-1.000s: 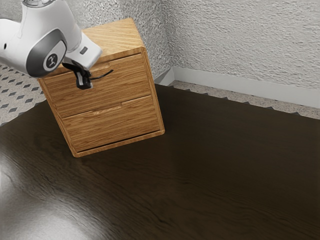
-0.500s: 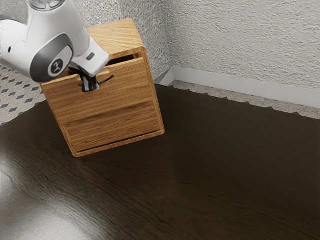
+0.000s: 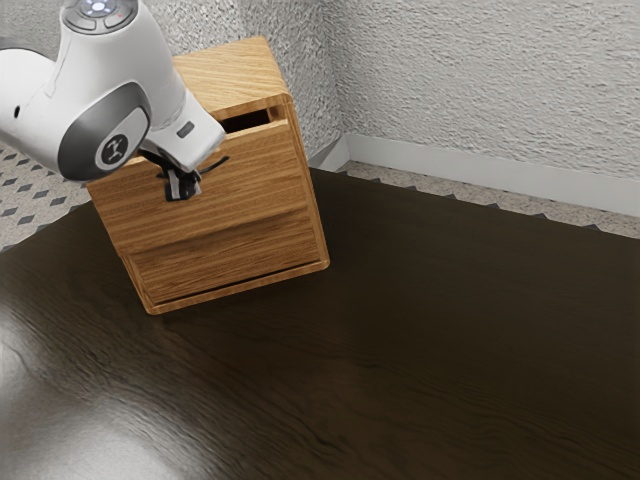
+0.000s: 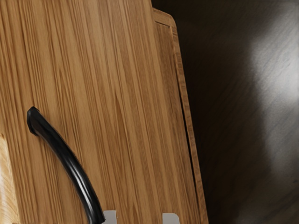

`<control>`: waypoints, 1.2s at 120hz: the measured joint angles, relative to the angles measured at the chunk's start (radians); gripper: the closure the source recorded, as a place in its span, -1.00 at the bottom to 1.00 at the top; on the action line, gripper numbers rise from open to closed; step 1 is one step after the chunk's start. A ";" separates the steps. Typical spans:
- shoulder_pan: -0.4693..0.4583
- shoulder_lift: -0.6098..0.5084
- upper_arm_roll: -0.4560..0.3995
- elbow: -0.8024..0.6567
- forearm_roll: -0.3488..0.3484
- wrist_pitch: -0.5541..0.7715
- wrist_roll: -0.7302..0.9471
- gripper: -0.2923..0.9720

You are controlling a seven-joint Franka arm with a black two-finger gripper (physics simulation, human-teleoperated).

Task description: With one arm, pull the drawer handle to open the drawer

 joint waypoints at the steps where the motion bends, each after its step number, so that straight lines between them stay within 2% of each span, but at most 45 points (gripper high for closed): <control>1: -0.002 0.000 0.003 0.000 -0.001 0.000 0.000 0.50; 9: -0.015 -0.004 0.015 0.003 0.000 0.003 -0.005 0.65; 18: -0.018 -0.012 0.017 0.003 0.005 0.009 -0.018 0.69; 48: -0.015 -0.016 0.017 0.001 0.008 -0.012 -0.070 0.70; 85: -0.001 -0.014 0.012 -0.013 -0.049 -0.030 -0.184 0.72; 110: 0.001 -0.100 -0.039 -0.063 -0.065 -0.040 -0.238 0.67; 117: 0.004 -0.121 -0.054 -0.085 -0.076 -0.046 -0.250 0.72; 144: 0.003 -0.190 -0.068 -0.175 -0.115 -0.049 -0.296 0.71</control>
